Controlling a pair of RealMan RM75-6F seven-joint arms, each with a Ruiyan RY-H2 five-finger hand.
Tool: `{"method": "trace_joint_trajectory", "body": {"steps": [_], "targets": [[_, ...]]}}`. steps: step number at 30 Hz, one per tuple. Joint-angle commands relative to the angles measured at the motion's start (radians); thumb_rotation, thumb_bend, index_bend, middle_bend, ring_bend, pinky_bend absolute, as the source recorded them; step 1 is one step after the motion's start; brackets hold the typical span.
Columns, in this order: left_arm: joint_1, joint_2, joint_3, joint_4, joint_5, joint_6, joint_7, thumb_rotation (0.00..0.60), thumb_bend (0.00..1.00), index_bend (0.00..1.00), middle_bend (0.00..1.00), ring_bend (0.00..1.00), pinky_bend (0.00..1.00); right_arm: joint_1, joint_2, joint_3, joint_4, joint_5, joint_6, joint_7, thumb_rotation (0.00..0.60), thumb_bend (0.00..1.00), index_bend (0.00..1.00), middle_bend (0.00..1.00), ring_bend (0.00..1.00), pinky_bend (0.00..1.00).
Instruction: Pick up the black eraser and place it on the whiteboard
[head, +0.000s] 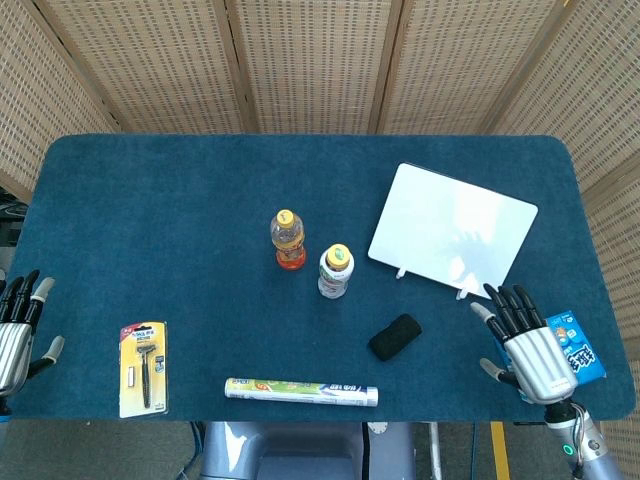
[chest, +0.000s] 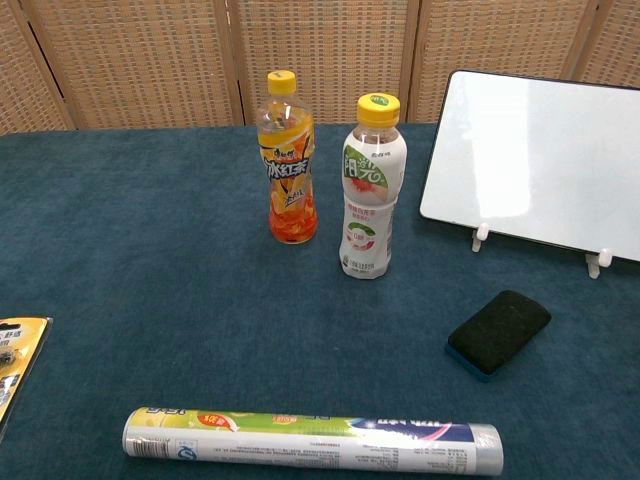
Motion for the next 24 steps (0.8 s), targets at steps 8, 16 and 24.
{"method": "trace_joint_trajectory", "body": {"steps": [8,16,24], "targets": [[0.0,0.0,-0.001,0.003,0.0,0.0,-0.004,0.6,0.33,0.0,0.0,0.0,0.0,0.093,0.049,-0.021,-0.081,-0.023,-0.155,-0.016,0.6,0.13,0.2,0.02,0.0,0.0],[0.0,-0.001,0.001,0.005,0.001,-0.001,-0.002,0.6,0.33,0.0,0.0,0.0,0.0,0.151,0.048,-0.022,-0.116,-0.001,-0.266,-0.049,0.6,0.13,0.21,0.02,0.0,0.0],[-0.002,-0.002,0.002,0.006,0.0,-0.004,0.002,0.6,0.33,0.0,0.0,0.0,0.0,0.192,0.022,-0.003,-0.11,0.019,-0.313,-0.08,0.6,0.13,0.22,0.02,0.0,0.0]]}}
